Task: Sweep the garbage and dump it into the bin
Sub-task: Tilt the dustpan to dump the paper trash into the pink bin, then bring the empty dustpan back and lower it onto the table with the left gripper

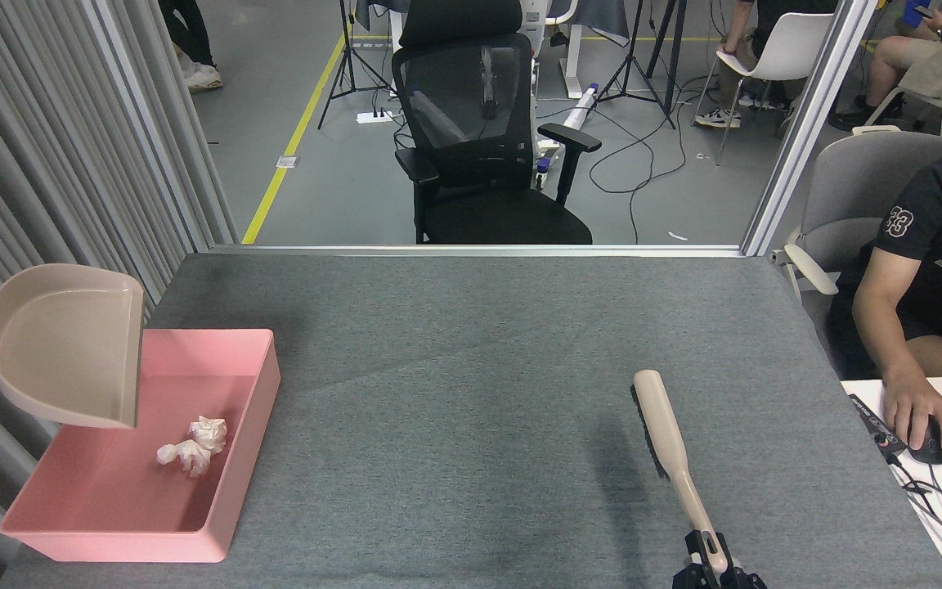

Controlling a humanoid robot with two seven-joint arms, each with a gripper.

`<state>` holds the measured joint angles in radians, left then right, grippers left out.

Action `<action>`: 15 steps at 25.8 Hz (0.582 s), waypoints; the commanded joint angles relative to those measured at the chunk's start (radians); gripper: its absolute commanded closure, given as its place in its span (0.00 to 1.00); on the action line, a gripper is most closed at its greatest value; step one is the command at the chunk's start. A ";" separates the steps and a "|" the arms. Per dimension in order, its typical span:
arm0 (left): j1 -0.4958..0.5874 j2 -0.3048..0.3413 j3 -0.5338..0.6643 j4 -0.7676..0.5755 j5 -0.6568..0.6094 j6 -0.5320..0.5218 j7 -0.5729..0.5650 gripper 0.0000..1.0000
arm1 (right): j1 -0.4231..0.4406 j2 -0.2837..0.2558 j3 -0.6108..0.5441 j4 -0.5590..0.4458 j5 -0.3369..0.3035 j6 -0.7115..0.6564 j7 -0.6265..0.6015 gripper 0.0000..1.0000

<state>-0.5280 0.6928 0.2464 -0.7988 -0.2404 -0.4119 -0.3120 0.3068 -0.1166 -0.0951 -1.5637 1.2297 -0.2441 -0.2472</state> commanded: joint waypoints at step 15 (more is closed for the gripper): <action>0.186 -0.595 -0.107 -0.703 0.113 0.490 0.033 0.92 | 0.005 0.000 -0.005 -0.001 -0.001 0.009 0.002 0.90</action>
<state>-0.3665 0.2459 0.1407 -1.4612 -0.0227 0.0689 -0.2848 0.3110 -0.1176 -0.0996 -1.5642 1.2289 -0.2375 -0.2482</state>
